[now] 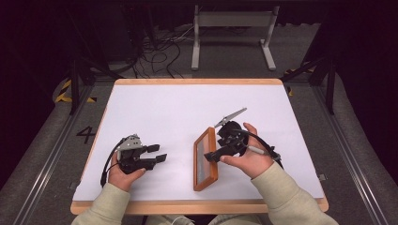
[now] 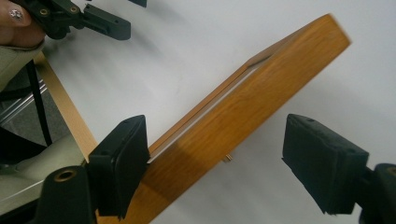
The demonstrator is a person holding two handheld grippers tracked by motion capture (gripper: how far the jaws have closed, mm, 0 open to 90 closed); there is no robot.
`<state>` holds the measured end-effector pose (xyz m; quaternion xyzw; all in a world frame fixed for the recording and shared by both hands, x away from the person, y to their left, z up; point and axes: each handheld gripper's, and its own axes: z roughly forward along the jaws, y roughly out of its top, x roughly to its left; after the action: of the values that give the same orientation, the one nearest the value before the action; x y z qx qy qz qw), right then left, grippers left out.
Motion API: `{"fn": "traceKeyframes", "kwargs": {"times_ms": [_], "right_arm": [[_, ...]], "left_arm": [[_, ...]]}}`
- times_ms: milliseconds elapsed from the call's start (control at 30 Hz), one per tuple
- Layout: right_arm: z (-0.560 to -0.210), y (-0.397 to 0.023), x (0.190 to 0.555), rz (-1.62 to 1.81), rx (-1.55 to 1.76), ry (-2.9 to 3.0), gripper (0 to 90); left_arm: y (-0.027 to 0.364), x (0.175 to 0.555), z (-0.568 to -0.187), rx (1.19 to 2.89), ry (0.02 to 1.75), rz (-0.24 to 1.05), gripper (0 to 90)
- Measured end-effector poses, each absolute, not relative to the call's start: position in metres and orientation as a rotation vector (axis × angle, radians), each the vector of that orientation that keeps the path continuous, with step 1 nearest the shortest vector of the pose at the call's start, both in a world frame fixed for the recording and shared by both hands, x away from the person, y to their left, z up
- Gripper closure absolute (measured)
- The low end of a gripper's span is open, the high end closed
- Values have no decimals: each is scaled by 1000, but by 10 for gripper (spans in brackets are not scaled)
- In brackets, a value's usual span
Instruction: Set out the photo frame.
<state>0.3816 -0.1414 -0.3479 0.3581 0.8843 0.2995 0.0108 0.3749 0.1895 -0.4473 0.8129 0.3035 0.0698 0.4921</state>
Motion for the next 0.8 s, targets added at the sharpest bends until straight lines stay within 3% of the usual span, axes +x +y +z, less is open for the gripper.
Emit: {"fn": "traceKeyframes", "kwargs": {"times_ms": [367,667,800], "right_arm": [[-368,-122,392,846,1309,2855,276],[-378,-112,390,733,1299,2841,433],[-380,-111,390,716,1320,2844,453]], "left_arm": [[190,375,-447,1966,739,167,463],[190,374,-447,1966,739,167,464],[190,375,-447,1970,735,168,465]]}}
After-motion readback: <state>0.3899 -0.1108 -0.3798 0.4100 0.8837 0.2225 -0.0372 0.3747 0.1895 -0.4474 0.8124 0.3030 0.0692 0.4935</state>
